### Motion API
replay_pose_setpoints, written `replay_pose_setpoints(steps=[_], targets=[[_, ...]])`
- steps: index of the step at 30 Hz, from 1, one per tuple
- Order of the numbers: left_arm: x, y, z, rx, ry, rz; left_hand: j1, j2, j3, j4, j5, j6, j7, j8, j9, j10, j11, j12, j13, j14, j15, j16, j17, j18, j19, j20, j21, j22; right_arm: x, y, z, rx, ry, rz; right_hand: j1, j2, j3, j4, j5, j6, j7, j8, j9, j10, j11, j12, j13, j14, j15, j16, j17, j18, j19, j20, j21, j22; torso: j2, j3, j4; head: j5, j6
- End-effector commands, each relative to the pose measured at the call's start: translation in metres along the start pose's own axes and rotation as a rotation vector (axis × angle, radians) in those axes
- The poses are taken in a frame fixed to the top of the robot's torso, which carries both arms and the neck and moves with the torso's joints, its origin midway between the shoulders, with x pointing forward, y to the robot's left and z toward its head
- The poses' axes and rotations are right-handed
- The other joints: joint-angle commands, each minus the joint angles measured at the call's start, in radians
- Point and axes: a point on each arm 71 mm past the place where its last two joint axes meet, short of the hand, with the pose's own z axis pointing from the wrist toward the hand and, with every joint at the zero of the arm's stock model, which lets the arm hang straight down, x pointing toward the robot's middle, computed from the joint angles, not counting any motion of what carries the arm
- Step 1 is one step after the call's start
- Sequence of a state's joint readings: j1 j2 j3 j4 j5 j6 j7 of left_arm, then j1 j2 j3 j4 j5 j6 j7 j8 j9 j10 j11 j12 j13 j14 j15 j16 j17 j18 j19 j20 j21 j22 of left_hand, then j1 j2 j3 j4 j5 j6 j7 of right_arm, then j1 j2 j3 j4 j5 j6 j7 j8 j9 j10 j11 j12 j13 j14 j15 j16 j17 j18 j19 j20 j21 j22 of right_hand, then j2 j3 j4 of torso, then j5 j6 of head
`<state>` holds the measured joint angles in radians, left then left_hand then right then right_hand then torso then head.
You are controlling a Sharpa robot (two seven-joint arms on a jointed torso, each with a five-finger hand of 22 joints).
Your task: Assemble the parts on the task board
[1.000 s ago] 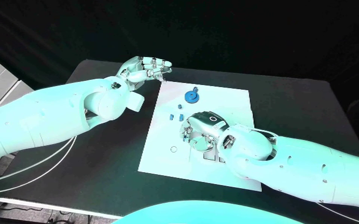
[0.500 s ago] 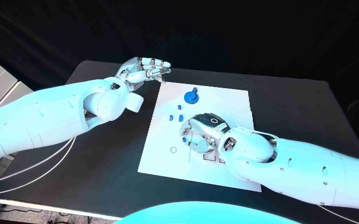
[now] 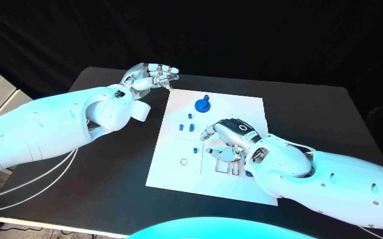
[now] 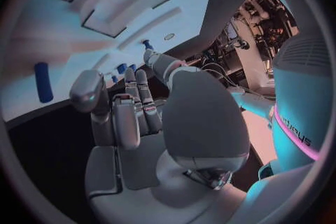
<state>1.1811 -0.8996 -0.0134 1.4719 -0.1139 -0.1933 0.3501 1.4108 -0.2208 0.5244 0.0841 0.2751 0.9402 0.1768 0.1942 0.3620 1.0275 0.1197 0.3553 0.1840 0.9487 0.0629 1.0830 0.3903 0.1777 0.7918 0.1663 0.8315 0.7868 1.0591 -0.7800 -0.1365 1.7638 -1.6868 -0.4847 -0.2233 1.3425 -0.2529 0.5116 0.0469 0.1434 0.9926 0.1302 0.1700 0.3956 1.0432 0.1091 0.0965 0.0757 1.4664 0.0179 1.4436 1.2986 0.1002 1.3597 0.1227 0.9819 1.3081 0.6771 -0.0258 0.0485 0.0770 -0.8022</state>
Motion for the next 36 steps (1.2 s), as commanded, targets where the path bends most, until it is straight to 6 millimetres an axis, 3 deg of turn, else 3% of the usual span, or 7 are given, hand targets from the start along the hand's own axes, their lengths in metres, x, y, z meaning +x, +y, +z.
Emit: replay_pose_setpoints(steps=[1,7,10,12,16,29,36], targets=[[0.001,0.000,0.000,0.003,0.013,-0.011,0.007,0.004,-0.004,-0.004,0.002,0.004,0.003,0.004,-0.001,0.004,-0.001,0.003,0.000,-0.002,-0.006,-0.006,-0.002,0.004,0.006,-0.001,-0.007,0.001,-0.015,-0.012,-0.006,0.049,0.005,0.034,0.012,0.000,-0.007,0.004,0.012,0.009,0.006,-0.006,-0.004,0.014,-0.007,0.019,0.000,0.049,0.002,0.013,0.023,0.000,0.023,-0.002,0.033,0.052,0.000,-0.0003,-0.0009,-0.009,0.005],[0.002,0.000,0.000,0.003,0.015,-0.012,0.007,0.004,-0.004,-0.004,0.002,0.004,0.003,0.004,-0.001,0.004,-0.001,0.003,0.000,-0.002,-0.006,-0.006,-0.002,0.004,0.006,-0.001,-0.007,0.001,-0.037,-0.040,-0.016,0.114,0.044,0.016,0.009,-0.011,-0.019,0.010,0.030,0.007,0.009,-0.014,-0.009,0.014,-0.009,0.027,-0.003,0.052,0.000,0.017,0.029,-0.001,0.028,-0.005,0.037,0.054,0.000,-0.0009,-0.0016,-0.020,0.010],[0.002,0.001,0.000,0.002,0.016,-0.012,0.007,0.004,-0.004,-0.004,0.002,0.004,0.003,0.004,-0.001,0.004,-0.001,0.003,0.000,-0.002,-0.006,-0.006,-0.002,0.004,0.006,-0.001,-0.007,0.001,-0.042,-0.053,-0.019,0.142,0.065,-0.005,0.023,-0.008,-0.102,0.026,0.039,-0.010,-0.014,-0.037,-0.022,-0.016,-0.001,0.036,-0.007,0.044,0.008,0.009,0.008,0.003,0.017,0.001,0.006,0.045,0.000,-0.0006,-0.0012,-0.025,0.013],[0.002,0.001,0.000,0.002,0.016,-0.012,0.007,0.004,-0.004,-0.004,0.002,0.004,0.003,0.004,-0.001,0.004,-0.001,0.003,0.000,-0.002,-0.006,-0.006,-0.002,0.004,0.006,-0.001,-0.007,0.001,-0.044,-0.057,-0.020,0.151,0.075,-0.019,0.047,0.004,-0.159,0.038,0.042,-0.013,-0.016,-0.048,-0.029,-0.034,0.002,0.042,-0.008,0.038,0.011,0.005,-0.003,0.005,0.011,0.004,-0.012,0.041,0.001,-0.0001,-0.0012,-0.025,0.013],[0.002,0.001,0.000,0.001,0.017,-0.012,0.007,0.004,-0.004,-0.004,0.002,0.004,0.003,0.004,-0.001,0.004,-0.001,0.003,0.000,-0.002,-0.006,-0.006,-0.002,0.004,0.006,-0.001,-0.007,0.001,-0.043,-0.063,-0.019,0.163,0.099,-0.043,0.065,0.011,-0.188,0.047,0.042,-0.013,-0.019,-0.053,-0.034,-0.040,0.003,0.050,-0.007,0.038,0.012,0.006,-0.002,0.004,0.013,0.005,-0.009,0.044,0.002,0.0011,0.0003,-0.027,0.013],[0.001,0.001,0.000,0.000,0.015,-0.012,0.007,0.004,-0.004,-0.004,0.002,0.004,0.003,0.004,-0.001,0.004,-0.001,0.003,0.000,-0.002,-0.006,-0.006,-0.002,0.004,0.006,-0.001,-0.007,0.001,-0.037,-0.071,-0.012,0.188,0.129,-0.073,0.090,0.027,-0.183,0.066,0.038,0.002,-0.016,-0.058,-0.041,-0.004,-0.007,0.085,-0.003,0.050,0.003,0.023,0.028,-0.004,0.038,-0.001,0.044,0.066,0.001,-0.0013,0.0008,-0.026,0.010],[0.001,0.001,0.000,-0.001,0.015,-0.012,0.007,0.004,-0.006,-0.003,0.002,0.004,0.003,0.004,-0.001,0.003,-0.001,0.004,0.000,-0.002,-0.006,-0.007,-0.002,0.004,0.006,-0.001,-0.007,0.002,-0.036,-0.072,-0.009,0.192,0.122,-0.073,0.093,0.022,-0.067,0.095,-0.001,0.047,-0.003,-0.052,-0.046,0.058,-0.023,0.093,-0.006,0.056,-0.011,0.031,0.043,-0.013,0.063,-0.014,0.096,0.091,0.001,-0.0004,0.0008,-0.027,0.008]])
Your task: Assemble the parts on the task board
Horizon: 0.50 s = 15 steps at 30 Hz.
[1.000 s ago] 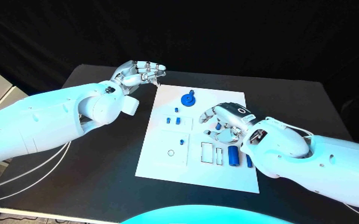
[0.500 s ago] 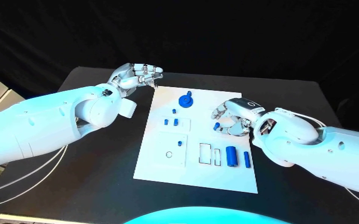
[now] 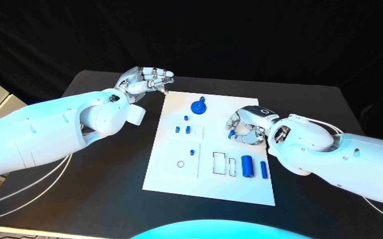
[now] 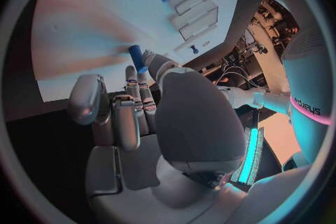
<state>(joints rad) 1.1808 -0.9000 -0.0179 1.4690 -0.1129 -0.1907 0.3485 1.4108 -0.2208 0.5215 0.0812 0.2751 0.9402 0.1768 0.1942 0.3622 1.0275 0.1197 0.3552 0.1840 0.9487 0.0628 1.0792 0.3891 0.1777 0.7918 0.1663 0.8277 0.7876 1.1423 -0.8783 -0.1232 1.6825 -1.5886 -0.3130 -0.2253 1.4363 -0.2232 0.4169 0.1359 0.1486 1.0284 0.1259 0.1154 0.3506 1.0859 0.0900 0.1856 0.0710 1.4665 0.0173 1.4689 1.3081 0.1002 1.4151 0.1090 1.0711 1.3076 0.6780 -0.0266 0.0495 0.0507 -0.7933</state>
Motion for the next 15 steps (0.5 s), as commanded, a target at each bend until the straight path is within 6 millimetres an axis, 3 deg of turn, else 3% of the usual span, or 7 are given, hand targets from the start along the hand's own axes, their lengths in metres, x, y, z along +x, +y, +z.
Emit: replay_pose_setpoints(steps=[1,9,15], targets=[[0.0019,-0.0009,0.0002,0.005,0.015,-0.012,0.007,0.004,-0.003,-0.001,0.002,0.004,0.003,0.004,-0.002,0.003,-0.001,0.004,0.000,-0.002,-0.006,-0.003,-0.001,0.004,0.006,-0.001,-0.003,0.001,0.0022,0.0003,0.0012,-0.002,0.015,-0.016,-0.001,-0.009,0.037,0.007,-0.009,0.016,0.002,0.004,0.000,0.022,-0.005,0.004,-0.001,0.056,-0.012,0.007,0.035,-0.013,0.008,-0.002,0.008,0.092,-0.001,0.0002,-0.0001,-0.001,-0.001],[0.0018,-0.0008,0.0002,0.004,0.016,-0.013,0.007,0.004,-0.003,-0.001,0.002,0.004,0.003,0.004,-0.002,0.003,-0.001,0.004,0.000,-0.002,-0.006,-0.003,-0.001,0.004,0.006,-0.001,-0.003,0.001,0.0057,0.0032,0.0030,-0.008,0.020,-0.008,-0.014,-0.005,0.106,0.014,-0.025,0.062,-0.002,0.028,0.013,0.102,-0.024,0.006,0.007,0.060,-0.026,0.013,0.047,-0.020,0.021,-0.014,0.045,0.110,0.000,0.0011,-0.0012,0.002,-0.003],[0.0014,-0.0007,0.0001,0.003,0.015,-0.012,0.007,0.006,-0.003,0.000,0.003,0.005,0.003,0.005,-0.002,0.003,-0.001,0.005,0.000,-0.002,-0.006,-0.004,-0.001,0.003,0.006,-0.001,-0.004,0.001,0.0058,0.0022,0.0037,0.004,0.006,-0.023,-0.001,0.012,0.141,-0.011,-0.044,0.093,-0.014,0.049,0.029,0.162,-0.041,0.009,0.021,0.062,-0.042,0.016,0.054,-0.023,0.029,-0.027,0.067,0.122,0.000,0.0007,-0.0006,0.000,-0.004]])
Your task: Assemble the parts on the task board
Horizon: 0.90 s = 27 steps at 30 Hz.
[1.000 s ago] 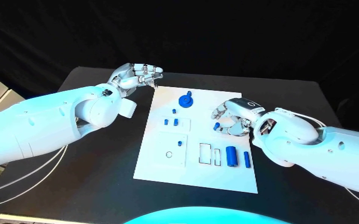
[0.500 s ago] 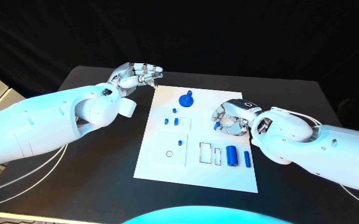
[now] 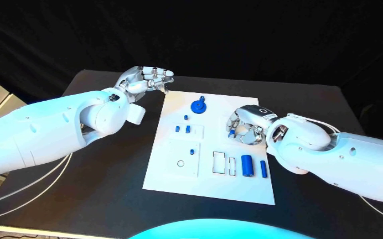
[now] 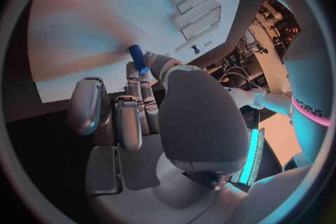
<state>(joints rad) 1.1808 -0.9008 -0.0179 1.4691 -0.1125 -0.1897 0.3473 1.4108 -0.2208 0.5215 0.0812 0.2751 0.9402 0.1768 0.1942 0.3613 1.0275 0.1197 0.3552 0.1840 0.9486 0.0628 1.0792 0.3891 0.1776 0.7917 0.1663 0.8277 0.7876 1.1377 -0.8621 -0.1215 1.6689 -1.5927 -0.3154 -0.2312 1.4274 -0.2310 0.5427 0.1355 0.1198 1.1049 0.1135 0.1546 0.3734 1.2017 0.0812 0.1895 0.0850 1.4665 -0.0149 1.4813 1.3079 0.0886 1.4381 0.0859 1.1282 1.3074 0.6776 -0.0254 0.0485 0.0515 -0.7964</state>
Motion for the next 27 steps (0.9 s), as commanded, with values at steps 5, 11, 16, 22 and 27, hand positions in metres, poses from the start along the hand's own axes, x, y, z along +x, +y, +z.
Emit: replay_pose_setpoints(steps=[5,11,16,22,27], targets=[[0.001,-0.001,0.000,0.004,0.014,-0.012,0.007,0.006,-0.003,0.000,0.003,0.005,0.003,0.005,-0.001,0.003,-0.001,0.005,0.000,-0.002,-0.006,-0.004,-0.001,0.004,0.006,-0.001,-0.004,0.001,0.001,0.001,-0.001,0.006,-0.034,-0.035,0.041,0.038,0.056,-0.065,-0.043,0.036,-0.001,0.029,0.022,0.086,-0.042,0.007,0.026,0.063,-0.019,0.005,0.059,-0.015,0.013,-0.015,0.032,0.135,0.000,0.0000,0.0000,0.000,-0.001],[0.001,-0.001,0.001,0.004,0.012,-0.011,0.008,0.008,-0.003,0.000,0.003,0.005,0.003,0.005,-0.001,0.004,-0.001,0.005,0.000,-0.002,-0.006,-0.004,-0.002,0.004,0.006,-0.001,-0.004,0.001,-0.002,0.007,-0.004,-0.012,-0.063,-0.025,0.041,0.040,0.072,-0.082,-0.056,0.040,0.000,0.034,0.028,0.098,-0.043,0.007,0.037,0.064,-0.019,0.007,0.062,-0.017,0.015,-0.017,0.043,0.142,-0.001,-0.0006,0.0000,0.000,0.000],[0.001,0.000,0.001,0.005,0.009,-0.010,0.008,0.008,-0.003,0.000,0.003,0.005,0.003,0.005,-0.001,0.004,-0.001,0.005,0.000,-0.002,-0.006,-0.004,-0.002,0.004,0.006,-0.001,-0.004,0.001,-0.012,0.014,-0.007,-0.037,-0.092,0.000,0.039,0.039,0.074,-0.085,-0.057,0.042,0.000,0.035,0.029,0.101,-0.043,0.007,0.039,0.064,-0.020,0.007,0.061,-0.018,0.016,-0.017,0.046,0.143,-0.003,-0.0013,-0.0007,0.000,0.002],[0.001,0.000,0.002,0.005,0.009,-0.012,0.008,0.008,-0.003,0.000,0.003,0.005,0.003,0.005,-0.001,0.004,-0.001,0.005,0.000,-0.002,-0.006,-0.004,-0.002,0.004,0.006,-0.001,-0.004,0.001,-0.028,0.029,-0.011,-0.089,-0.136,0.033,0.038,0.039,0.076,-0.087,-0.058,0.043,0.000,0.036,0.030,0.102,-0.043,0.007,0.040,0.064,-0.020,0.007,0.063,-0.019,0.017,-0.018,0.049,0.144,-0.002,-0.0018,0.0007,0.002,0.002],[0.003,0.000,0.003,0.005,0.013,-0.014,0.008,0.008,-0.003,0.000,0.003,0.005,0.003,0.005,-0.001,0.004,-0.001,0.005,0.000,-0.002,-0.006,-0.004,-0.002,0.004,0.006,-0.001,-0.004,0.001,-0.032,0.050,-0.011,-0.150,-0.150,0.063,0.038,0.039,0.077,-0.089,-0.057,0.043,0.000,0.036,0.031,0.102,-0.043,0.006,0.041,0.064,-0.020,0.007,0.062,-0.018,0.017,-0.018,0.048,0.144,-0.001,-0.0009,0.0007,0.007,0.002]])
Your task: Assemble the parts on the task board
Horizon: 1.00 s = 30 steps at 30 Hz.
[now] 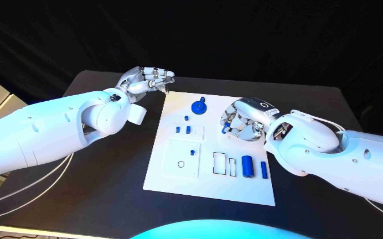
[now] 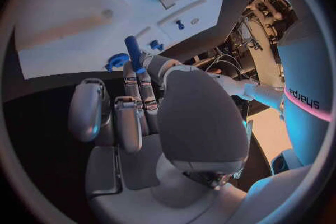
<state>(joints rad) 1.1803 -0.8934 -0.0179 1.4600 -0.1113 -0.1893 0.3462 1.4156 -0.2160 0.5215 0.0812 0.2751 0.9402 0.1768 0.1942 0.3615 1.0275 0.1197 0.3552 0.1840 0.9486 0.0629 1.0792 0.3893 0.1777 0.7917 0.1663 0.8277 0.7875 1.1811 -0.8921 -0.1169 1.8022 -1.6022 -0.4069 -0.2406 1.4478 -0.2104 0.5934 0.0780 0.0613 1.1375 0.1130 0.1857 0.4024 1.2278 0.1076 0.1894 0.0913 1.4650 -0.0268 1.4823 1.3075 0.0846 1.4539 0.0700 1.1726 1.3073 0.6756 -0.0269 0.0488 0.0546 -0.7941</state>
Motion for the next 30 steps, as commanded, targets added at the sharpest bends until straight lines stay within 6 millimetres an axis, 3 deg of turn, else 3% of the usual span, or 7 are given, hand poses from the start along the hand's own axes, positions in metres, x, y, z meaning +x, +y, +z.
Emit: replay_pose_setpoints(steps=[1,5,14,21,30], targets=[[0.003,0.000,0.001,0.007,0.015,-0.014,0.003,0.003,-0.003,0.000,0.003,0.005,0.003,0.005,-0.001,0.004,-0.001,0.005,0.000,-0.002,-0.006,-0.004,-0.002,0.003,0.006,-0.001,-0.004,0.001,-0.001,0.018,0.003,-0.066,-0.026,0.044,0.017,0.018,0.029,-0.033,0.003,0.010,0.001,0.005,0.002,0.076,-0.069,0.006,0.036,0.066,-0.008,0.006,0.063,-0.014,0.001,-0.002,0.003,0.145,0.002,0.0011,-0.0002,0.005,0.000],[0.004,0.000,0.001,0.008,0.016,-0.016,0.003,0.003,-0.003,0.000,0.003,0.005,0.003,0.005,-0.001,0.004,-0.001,0.005,0.000,-0.002,-0.006,-0.004,-0.002,0.003,0.006,-0.001,-0.004,0.001,0.008,0.040,0.008,-0.124,-0.020,0.073,0.017,0.018,0.031,-0.036,0.006,0.009,0.002,0.005,0.003,0.076,-0.068,0.004,0.037,0.066,-0.008,0.006,0.062,-0.014,-0.001,-0.002,-0.001,0.144,0.001,0.0012,-0.0024,0.010,0.000],[0.009,0.001,0.003,0.008,0.025,-0.023,0.004,0.005,-0.003,0.000,0.003,0.006,0.002,0.005,-0.001,0.004,-0.002,0.007,0.000,-0.002,-0.007,-0.005,-0.002,0.004,0.006,-0.002,-0.004,0.002,0.044,0.085,0.020,-0.236,0.029,0.144,0.015,0.018,0.035,-0.040,0.009,0.008,0.003,0.005,0.003,0.076,-0.067,0.002,0.039,0.065,-0.007,0.005,0.060,-0.013,-0.002,-0.002,-0.006,0.144,0.001,0.0004,0.0000,0.018,-0.002],[0.011,0.001,0.003,0.007,0.028,-0.024,0.004,0.005,-0.003,0.000,0.003,0.006,0.002,0.005,-0.001,0.004,-0.002,0.007,0.000,-0.002,-0.007,-0.005,-0.002,0.004,0.006,-0.002,-0.004,0.002,0.065,0.094,0.024,-0.249,0.067,0.163,0.013,0.017,0.037,-0.042,0.012,0.007,0.003,0.005,0.004,0.075,-0.067,0.001,0.041,0.065,-0.007,0.004,0.059,-0.013,-0.003,-0.002,-0.007,0.144,0.002,-0.0018,0.0003,0.026,-0.007],[0.011,0.001,0.003,0.007,0.030,-0.025,0.004,0.005,-0.003,0.000,0.003,0.006,0.002,0.005,-0.001,0.004,-0.002,0.007,0.000,-0.002,-0.007,-0.005,-0.002,0.004,0.006,-0.002,-0.004,0.002,0.085,0.093,0.028,-0.236,0.112,0.154,0.012,0.016,0.038,-0.044,0.015,0.006,0.004,0.005,0.004,0.075,-0.066,0.000,0.042,0.065,-0.006,0.004,0.059,-0.012,-0.004,-0.002,-0.010,0.143,0.002,0.0001,-0.0003,0.031,-0.014]])
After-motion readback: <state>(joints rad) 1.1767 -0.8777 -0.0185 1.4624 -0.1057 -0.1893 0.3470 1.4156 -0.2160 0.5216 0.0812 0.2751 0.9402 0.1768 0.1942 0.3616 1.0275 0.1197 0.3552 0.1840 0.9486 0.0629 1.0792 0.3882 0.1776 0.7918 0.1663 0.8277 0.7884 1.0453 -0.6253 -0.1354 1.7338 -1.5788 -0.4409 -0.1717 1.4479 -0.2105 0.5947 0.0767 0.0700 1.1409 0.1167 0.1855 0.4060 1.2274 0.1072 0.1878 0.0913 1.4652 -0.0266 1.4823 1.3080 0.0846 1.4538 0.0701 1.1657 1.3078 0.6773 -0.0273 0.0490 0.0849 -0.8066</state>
